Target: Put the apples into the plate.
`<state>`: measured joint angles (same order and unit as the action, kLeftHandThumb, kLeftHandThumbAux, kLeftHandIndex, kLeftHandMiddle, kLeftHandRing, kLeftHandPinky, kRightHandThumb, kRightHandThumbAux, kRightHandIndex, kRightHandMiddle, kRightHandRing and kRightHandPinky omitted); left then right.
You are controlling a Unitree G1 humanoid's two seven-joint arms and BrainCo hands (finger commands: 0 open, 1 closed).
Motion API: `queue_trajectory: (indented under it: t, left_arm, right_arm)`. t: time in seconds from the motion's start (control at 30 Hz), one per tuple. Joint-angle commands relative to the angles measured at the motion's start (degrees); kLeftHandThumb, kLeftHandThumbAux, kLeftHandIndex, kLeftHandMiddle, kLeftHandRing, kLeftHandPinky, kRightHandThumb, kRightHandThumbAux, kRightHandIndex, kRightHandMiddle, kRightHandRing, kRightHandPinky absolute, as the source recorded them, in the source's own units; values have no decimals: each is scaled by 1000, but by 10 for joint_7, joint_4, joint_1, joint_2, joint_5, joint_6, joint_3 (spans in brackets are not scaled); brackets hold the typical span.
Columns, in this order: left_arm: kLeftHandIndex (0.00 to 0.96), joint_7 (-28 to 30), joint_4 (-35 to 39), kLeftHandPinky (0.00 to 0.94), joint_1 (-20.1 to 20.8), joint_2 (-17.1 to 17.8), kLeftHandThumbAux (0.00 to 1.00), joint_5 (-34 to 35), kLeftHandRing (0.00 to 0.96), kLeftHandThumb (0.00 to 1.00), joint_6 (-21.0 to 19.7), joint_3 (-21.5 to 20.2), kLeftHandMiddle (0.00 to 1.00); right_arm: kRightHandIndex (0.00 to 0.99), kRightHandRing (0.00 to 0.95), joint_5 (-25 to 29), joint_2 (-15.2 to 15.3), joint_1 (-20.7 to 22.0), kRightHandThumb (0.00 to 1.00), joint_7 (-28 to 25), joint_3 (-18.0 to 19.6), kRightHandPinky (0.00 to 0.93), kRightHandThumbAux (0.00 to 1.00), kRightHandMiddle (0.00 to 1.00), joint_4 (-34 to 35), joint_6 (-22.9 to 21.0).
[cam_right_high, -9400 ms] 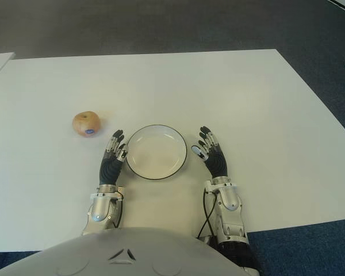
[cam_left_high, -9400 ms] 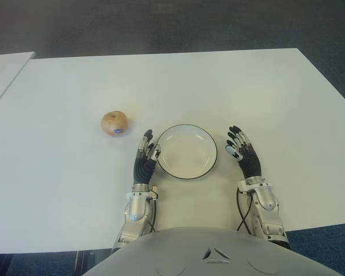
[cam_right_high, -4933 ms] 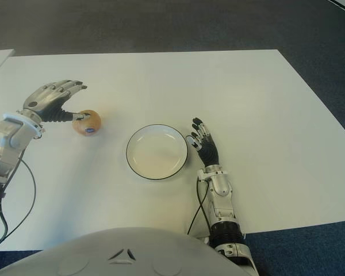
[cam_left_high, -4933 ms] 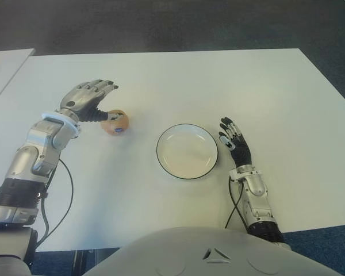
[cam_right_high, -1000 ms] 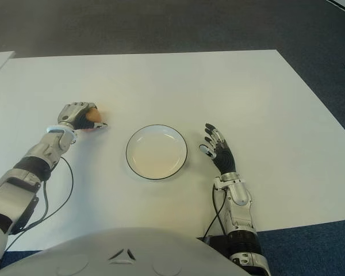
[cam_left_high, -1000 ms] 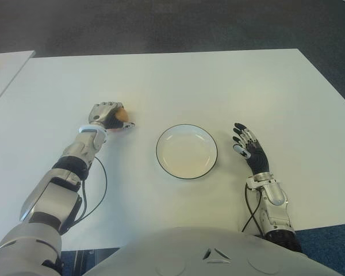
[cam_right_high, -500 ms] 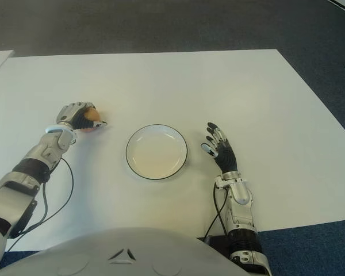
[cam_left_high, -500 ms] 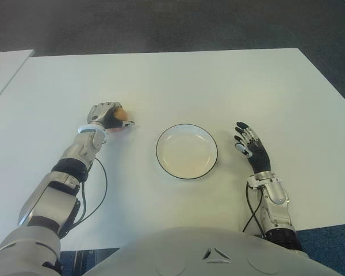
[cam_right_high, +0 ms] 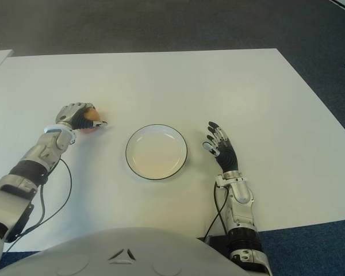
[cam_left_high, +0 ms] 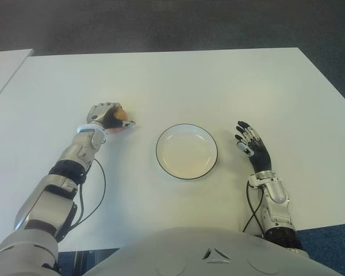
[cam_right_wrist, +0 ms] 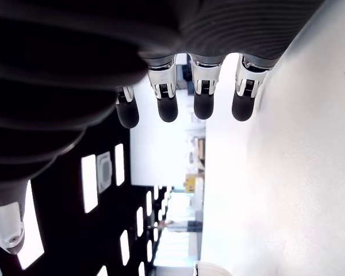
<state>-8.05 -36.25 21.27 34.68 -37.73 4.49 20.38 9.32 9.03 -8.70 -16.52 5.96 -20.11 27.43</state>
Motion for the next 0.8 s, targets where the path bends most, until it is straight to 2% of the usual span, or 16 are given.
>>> queue_trajectory:
  t: [0.03,0.27,0.63,0.8]
  left_arm:
    - [443,55,134,791,-22,38,698,7,797,746,-41,-42,791]
    - [443,115,285,816,-15,66,698,13,813,746,-79,-99,808]
    - [442,136,397,838,3,95,697,14,858,749,-45,-154,860]
    - [442,195,484,846,20,105,697,-2,864,751,-92,-173,883]
  right_arm:
    - [114,19,-2,-10,-31,128,2,-2,33,528,63,-43,-39]
    - [131,26,-4,-15,-32,125,7,-1,28,536,78,-46,-27]
    - [152,20,-9,-16,-39,126,9,-8,12,522,88,-39,-30]
    - [165,15,-9,-17,-41,122,7,-9,5,515,86,-42,-23]
